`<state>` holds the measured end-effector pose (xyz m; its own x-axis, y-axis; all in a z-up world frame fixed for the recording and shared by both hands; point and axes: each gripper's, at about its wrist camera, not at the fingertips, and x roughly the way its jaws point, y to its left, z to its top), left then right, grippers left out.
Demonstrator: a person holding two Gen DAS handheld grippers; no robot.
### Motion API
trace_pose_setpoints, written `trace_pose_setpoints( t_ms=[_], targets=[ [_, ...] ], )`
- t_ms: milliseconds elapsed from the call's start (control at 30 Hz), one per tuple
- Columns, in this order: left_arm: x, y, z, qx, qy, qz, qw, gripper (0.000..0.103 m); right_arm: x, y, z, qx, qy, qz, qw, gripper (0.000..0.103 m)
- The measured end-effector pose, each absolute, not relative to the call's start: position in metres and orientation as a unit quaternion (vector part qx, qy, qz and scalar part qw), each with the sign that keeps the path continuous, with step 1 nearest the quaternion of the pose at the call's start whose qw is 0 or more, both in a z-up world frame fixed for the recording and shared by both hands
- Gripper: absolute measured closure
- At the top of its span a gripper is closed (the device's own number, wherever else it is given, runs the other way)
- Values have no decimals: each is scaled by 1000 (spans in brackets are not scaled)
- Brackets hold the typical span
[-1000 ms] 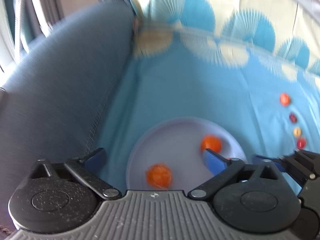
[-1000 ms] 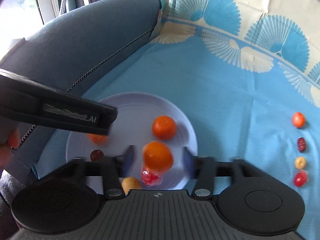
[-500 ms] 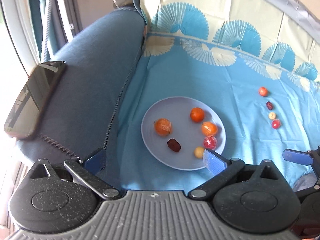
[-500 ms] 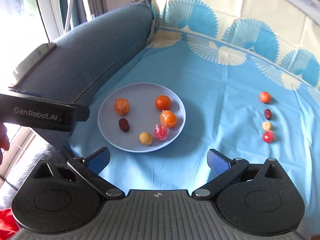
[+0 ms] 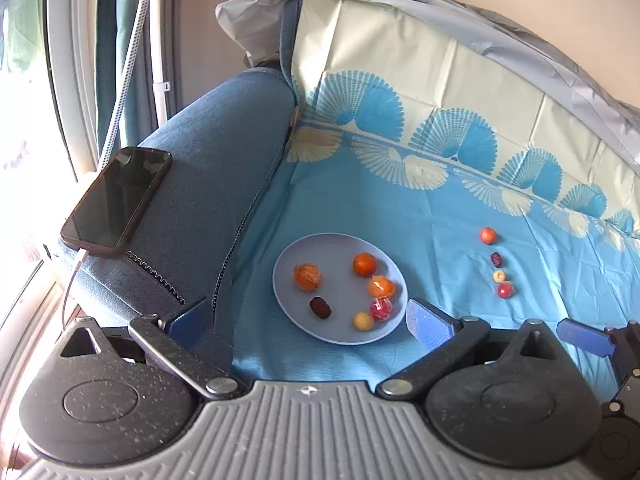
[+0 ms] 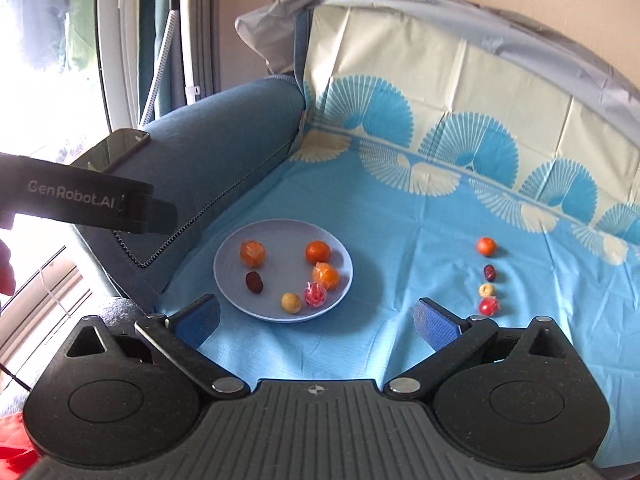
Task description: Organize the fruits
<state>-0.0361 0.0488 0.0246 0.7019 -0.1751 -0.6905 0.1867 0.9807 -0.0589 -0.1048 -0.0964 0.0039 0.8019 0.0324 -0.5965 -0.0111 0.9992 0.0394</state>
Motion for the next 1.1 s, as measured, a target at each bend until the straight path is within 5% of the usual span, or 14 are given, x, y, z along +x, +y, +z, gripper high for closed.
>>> trace_pose_setpoints(
  t_ms=[1100],
  targets=[
    [-32, 17, 18, 74, 394, -70, 914, 0, -108, -128, -26, 84, 316, -6, 945, 1]
  ],
)
